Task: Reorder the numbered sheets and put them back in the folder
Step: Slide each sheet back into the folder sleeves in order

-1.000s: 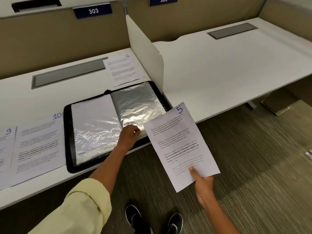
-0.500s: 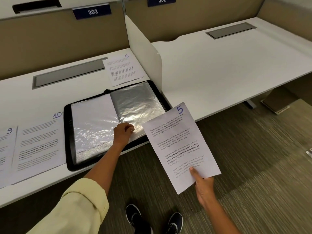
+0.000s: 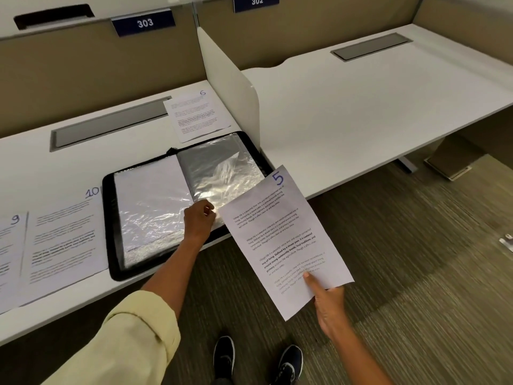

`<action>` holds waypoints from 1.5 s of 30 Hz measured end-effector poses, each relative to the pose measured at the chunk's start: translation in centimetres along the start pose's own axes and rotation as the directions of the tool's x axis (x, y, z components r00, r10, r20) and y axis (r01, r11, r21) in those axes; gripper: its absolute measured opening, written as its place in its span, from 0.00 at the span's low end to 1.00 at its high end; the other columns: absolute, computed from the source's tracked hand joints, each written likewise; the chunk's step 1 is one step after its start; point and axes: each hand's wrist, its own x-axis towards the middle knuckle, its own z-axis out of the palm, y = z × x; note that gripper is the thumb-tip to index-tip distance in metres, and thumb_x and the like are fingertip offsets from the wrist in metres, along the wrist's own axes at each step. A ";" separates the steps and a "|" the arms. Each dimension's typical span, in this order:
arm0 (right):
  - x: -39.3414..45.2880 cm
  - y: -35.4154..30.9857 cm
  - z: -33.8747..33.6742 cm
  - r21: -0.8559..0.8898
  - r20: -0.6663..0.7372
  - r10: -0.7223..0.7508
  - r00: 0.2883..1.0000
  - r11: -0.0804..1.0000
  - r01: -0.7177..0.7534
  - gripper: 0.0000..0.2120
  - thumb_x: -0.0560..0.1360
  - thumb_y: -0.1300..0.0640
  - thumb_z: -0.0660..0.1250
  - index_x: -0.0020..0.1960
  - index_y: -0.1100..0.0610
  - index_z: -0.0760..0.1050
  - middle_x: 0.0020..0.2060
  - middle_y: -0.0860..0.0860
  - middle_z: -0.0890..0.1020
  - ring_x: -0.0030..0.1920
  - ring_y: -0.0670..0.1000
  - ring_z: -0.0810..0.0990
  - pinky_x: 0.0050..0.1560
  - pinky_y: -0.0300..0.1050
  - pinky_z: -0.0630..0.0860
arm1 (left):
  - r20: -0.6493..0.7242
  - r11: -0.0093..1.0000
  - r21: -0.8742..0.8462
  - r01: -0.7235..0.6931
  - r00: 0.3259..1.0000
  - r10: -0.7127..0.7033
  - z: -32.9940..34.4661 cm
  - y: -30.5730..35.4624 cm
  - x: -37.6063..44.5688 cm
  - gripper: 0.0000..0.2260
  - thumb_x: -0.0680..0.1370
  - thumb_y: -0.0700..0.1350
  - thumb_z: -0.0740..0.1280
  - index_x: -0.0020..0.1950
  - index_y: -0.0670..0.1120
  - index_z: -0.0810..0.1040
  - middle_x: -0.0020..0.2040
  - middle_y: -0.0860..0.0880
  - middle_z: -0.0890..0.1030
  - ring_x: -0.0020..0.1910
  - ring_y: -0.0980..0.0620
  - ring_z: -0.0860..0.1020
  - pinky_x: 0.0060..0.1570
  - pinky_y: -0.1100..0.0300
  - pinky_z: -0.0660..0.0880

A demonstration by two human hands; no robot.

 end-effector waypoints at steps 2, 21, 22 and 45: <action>-0.5 0.1 0.3 0.003 -0.020 0.003 1.000 1.000 -0.003 0.36 0.61 0.54 0.84 0.66 0.54 0.75 0.58 0.53 0.84 0.58 0.52 0.84 0.59 0.53 0.81 | 0.045 1.000 -0.001 -0.022 0.999 0.022 0.0 0.1 0.1 0.08 0.71 0.33 0.71 0.48 0.42 0.80 0.40 0.45 0.82 0.37 0.49 0.81 0.42 0.58 0.77; -7.6 7.0 5.6 0.054 -0.365 0.010 0.931 0.999 0.010 0.08 0.75 0.68 0.72 0.49 0.57 0.79 0.44 0.53 0.86 0.47 0.52 0.85 0.48 0.49 0.82 | 0.245 0.950 0.022 -0.313 0.923 0.298 0.2 -1.4 1.6 0.11 0.74 0.31 0.67 0.51 0.40 0.84 0.50 0.42 0.83 0.49 0.45 0.80 0.54 0.51 0.77; -7.9 7.2 5.8 0.044 -0.370 -0.006 0.929 0.999 0.024 0.07 0.75 0.68 0.71 0.49 0.58 0.80 0.44 0.54 0.87 0.48 0.55 0.85 0.50 0.52 0.81 | 0.238 0.951 0.032 -0.308 0.927 0.292 0.3 -1.3 1.5 0.11 0.74 0.31 0.67 0.52 0.41 0.84 0.49 0.42 0.83 0.49 0.45 0.79 0.54 0.52 0.76; -11.2 8.5 9.7 0.051 -0.336 -0.031 0.941 0.997 0.051 0.12 0.74 0.68 0.73 0.56 0.58 0.79 0.49 0.51 0.87 0.50 0.50 0.86 0.48 0.44 0.83 | 0.178 0.938 -0.022 -0.346 0.922 0.344 0.6 -1.3 -0.8 0.10 0.74 0.35 0.67 0.54 0.43 0.79 0.45 0.47 0.82 0.42 0.48 0.79 0.45 0.53 0.77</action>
